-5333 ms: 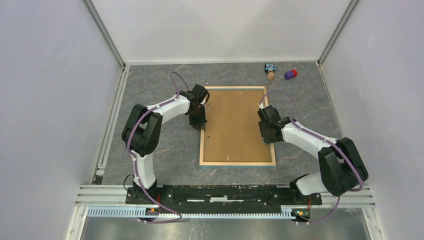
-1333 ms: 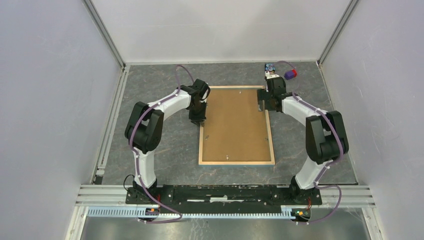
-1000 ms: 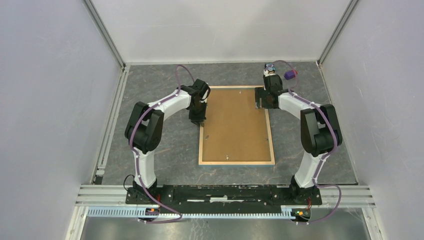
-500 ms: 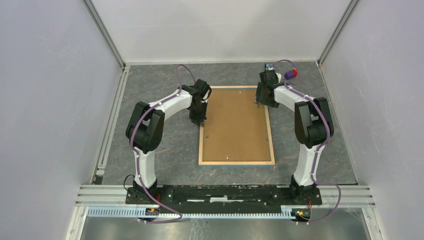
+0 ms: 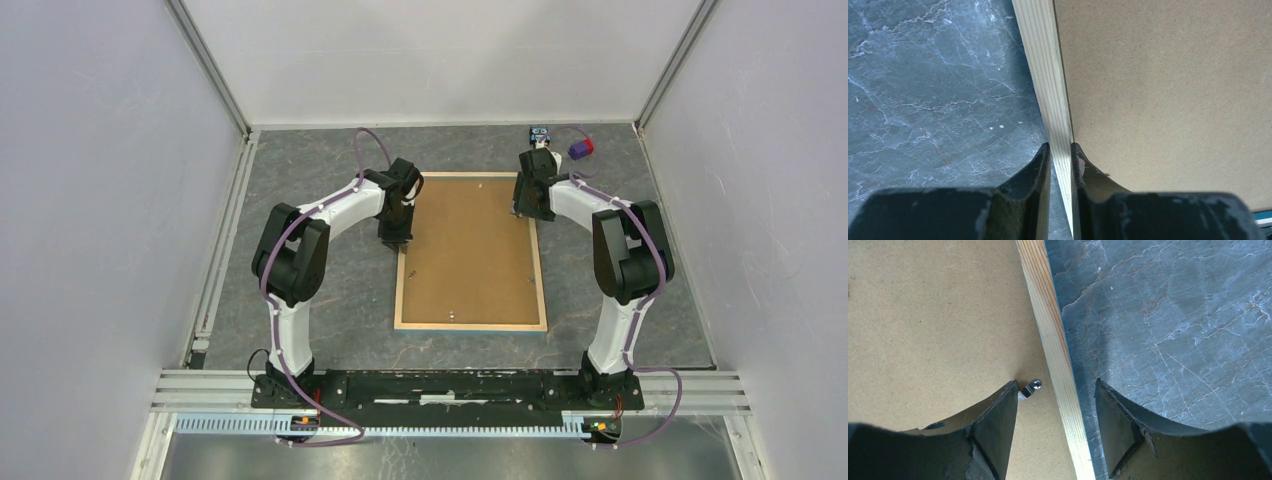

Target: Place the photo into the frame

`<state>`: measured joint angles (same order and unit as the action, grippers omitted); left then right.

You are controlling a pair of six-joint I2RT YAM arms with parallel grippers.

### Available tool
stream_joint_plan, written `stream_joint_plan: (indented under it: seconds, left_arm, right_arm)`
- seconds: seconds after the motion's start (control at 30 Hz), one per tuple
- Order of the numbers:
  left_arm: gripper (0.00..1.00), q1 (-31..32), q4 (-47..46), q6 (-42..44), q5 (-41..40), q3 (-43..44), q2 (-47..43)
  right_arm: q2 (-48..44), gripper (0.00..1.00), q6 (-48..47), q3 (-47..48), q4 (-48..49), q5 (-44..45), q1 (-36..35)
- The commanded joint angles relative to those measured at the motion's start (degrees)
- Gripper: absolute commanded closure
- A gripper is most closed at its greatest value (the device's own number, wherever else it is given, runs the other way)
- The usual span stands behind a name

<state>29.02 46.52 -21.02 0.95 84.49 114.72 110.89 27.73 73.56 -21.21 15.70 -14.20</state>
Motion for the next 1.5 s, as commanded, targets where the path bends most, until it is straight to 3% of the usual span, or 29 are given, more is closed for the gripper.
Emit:
stream_joint_plan:
  seconds: [0.0, 0.23, 0.53, 0.83, 1.0, 1.47]
  left_arm:
    - [0.98, -0.8, 3.8, 1.8, -6.7, 0.2, 2.1]
    - [0.98, -0.7, 3.8, 1.9, -6.9, 0.3, 2.5]
    - [0.98, -0.7, 3.8, 1.9, -7.0, 0.3, 2.7]
    - [0.98, -0.6, 3.9, 1.9, -7.0, 0.4, 3.0]
    - [0.98, -0.7, 3.9, 1.9, -7.2, 0.3, 3.2]
    - [0.98, -0.4, 3.9, 2.0, -7.2, 0.3, 3.3]
  right_arm:
    - [-0.4, 0.38, -3.2, -2.9, -3.6, 0.8, -0.1]
    - [-0.1, 0.44, -7.2, -4.0, -3.3, 2.7, -0.1]
    - [-1.3, 0.60, -10.4, -4.6, -2.9, 2.2, -0.1]
    - [-1.4, 0.56, -14.5, -4.9, -2.6, 1.5, -0.1]
    - [-1.4, 0.59, -18.4, -4.8, -0.9, 2.4, -0.1]
    - [-0.2, 1.00, -23.1, -5.0, 3.0, -2.0, 0.0]
